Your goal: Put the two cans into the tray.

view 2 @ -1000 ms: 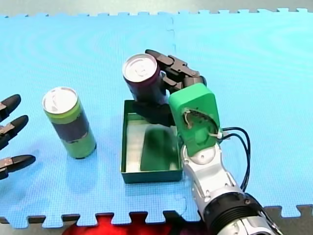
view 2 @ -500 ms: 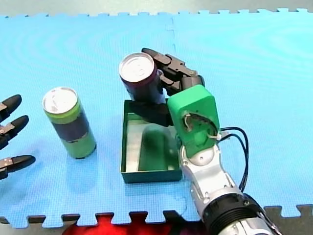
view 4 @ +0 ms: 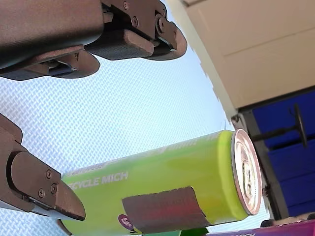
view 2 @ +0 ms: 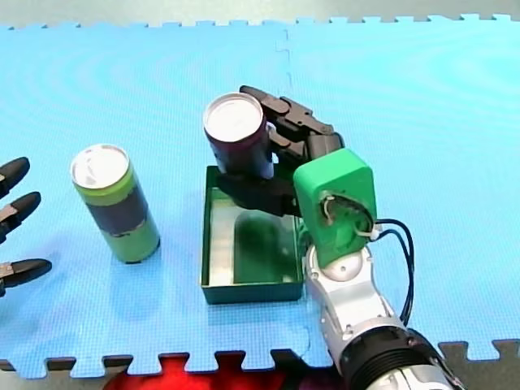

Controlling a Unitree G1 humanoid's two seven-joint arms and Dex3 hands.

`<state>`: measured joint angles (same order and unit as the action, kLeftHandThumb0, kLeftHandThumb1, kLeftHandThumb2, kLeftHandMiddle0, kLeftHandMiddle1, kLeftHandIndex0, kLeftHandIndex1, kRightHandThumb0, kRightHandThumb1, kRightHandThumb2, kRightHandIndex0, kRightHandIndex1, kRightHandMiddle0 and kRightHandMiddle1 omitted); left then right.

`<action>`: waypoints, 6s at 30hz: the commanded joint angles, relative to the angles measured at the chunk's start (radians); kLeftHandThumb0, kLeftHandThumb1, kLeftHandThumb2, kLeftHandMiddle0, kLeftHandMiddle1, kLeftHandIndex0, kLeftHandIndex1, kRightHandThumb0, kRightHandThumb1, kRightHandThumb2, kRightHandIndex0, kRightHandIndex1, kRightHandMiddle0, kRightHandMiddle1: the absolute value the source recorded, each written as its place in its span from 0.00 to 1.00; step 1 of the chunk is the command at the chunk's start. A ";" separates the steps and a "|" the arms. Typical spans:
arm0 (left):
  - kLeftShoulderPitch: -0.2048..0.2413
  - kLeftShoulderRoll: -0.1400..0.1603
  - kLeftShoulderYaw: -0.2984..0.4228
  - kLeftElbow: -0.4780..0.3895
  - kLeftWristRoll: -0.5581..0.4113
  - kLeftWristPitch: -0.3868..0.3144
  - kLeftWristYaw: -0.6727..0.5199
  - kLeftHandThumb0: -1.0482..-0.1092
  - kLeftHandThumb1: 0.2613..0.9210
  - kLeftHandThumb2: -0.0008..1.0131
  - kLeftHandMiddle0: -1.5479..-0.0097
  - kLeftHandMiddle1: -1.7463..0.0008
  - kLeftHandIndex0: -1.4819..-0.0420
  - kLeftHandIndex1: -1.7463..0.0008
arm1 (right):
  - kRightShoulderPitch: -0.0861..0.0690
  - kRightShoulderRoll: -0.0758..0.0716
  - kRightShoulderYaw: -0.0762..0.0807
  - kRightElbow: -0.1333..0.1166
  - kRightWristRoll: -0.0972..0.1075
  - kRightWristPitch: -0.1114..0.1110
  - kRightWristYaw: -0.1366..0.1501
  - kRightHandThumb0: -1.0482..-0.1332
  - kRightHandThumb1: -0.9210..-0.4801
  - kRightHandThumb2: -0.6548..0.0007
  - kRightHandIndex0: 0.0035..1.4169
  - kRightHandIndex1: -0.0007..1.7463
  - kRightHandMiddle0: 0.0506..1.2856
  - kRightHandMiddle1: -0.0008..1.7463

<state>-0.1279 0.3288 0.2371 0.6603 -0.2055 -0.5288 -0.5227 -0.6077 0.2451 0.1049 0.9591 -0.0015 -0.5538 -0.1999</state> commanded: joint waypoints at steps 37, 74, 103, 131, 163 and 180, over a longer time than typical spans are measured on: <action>0.046 0.024 0.013 -0.089 -0.005 0.051 0.018 0.00 0.66 0.00 0.74 0.99 0.79 1.00 | 0.049 0.102 -0.032 0.079 0.014 -0.075 -0.014 0.75 0.40 1.00 0.94 0.00 0.90 0.00; 0.063 0.034 0.025 -0.110 -0.014 0.047 0.007 0.00 0.68 0.00 0.74 1.00 0.78 1.00 | 0.000 0.117 -0.099 0.195 0.071 -0.138 0.102 0.78 0.44 1.00 0.94 0.00 0.90 0.00; 0.061 0.026 0.014 -0.125 -0.004 0.066 0.029 0.00 0.69 0.00 0.74 1.00 0.78 1.00 | -0.001 0.020 0.061 0.190 -0.223 -0.108 -0.053 0.00 0.15 0.97 0.16 0.00 0.13 0.00; 0.061 0.036 0.021 -0.122 -0.009 0.069 0.025 0.00 0.69 0.00 0.75 1.00 0.79 1.00 | 0.012 -0.042 -0.062 0.198 -0.046 -0.155 0.310 0.00 0.41 1.00 0.12 0.00 0.09 0.00; 0.056 0.047 0.032 -0.103 -0.022 0.054 0.013 0.00 0.70 0.00 0.74 1.00 0.79 1.00 | 0.045 -0.153 0.048 0.154 -0.256 -0.163 0.131 0.02 0.50 1.00 0.09 0.00 0.07 0.00; 0.053 0.046 0.033 -0.106 -0.023 0.060 0.015 0.00 0.70 0.00 0.74 1.00 0.79 1.00 | 0.085 -0.203 0.094 0.056 -0.293 -0.104 0.126 0.00 0.45 0.99 0.08 0.00 0.07 0.00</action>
<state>-0.0736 0.3704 0.2681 0.5579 -0.2251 -0.4731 -0.5108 -0.5289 0.0497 0.1988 1.0249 -0.2990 -0.6634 -0.0772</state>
